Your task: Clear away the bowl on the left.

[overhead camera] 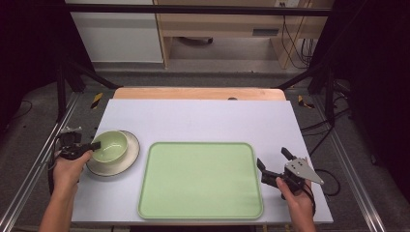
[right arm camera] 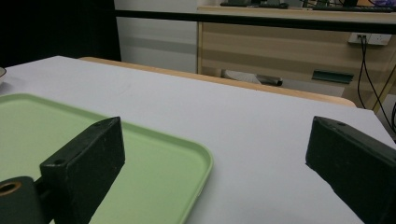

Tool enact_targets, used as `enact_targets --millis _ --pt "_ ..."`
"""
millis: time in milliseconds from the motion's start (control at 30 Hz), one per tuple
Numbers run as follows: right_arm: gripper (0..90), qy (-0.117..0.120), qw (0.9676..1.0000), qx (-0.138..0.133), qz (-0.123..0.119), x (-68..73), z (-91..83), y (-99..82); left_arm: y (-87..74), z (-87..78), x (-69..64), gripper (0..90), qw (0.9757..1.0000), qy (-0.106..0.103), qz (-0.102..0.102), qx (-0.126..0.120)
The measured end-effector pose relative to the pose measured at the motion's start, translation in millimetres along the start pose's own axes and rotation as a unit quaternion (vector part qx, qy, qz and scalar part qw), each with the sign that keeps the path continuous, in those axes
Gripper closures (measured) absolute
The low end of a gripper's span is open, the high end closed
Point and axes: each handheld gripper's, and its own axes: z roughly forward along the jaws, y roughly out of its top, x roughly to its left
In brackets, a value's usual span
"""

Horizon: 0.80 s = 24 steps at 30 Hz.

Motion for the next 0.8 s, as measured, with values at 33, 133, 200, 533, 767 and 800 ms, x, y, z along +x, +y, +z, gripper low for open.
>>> enact_targets --millis 33,133,200,533,767,800 --pt "4.8 0.001 1.0000 0.000 -0.001 0.4 0.0 0.0 -0.8 -0.9 -0.4 83.4 1.0000 0.000 0.000 -0.003" --pt "4.8 0.002 1.0000 0.000 -0.003 1.0 0.2 0.0 -1.8 -3.7 -1.5 83.3 0.9999 -0.003 -0.009 -0.010" --pt "4.8 0.003 1.0000 -0.001 -0.003 0.8 0.3 0.0 -2.3 -6.6 -3.4 83.0 0.9998 -0.002 -0.012 -0.017" --pt "4.8 0.001 1.0000 -0.002 0.002 0.5 1.0 0.1 5.1 -16.4 -23.8 82.8 0.9982 -0.041 -0.010 -0.044" --pt "4.8 0.001 1.0000 -0.003 0.004 -0.9 -0.7 0.1 7.8 -16.0 -39.1 82.8 0.9975 -0.056 0.003 -0.044" --pt "4.8 0.000 1.0000 -0.005 0.003 -2.6 -0.7 -0.4 8.3 -15.4 -41.7 82.8 0.9972 -0.060 0.006 -0.044"
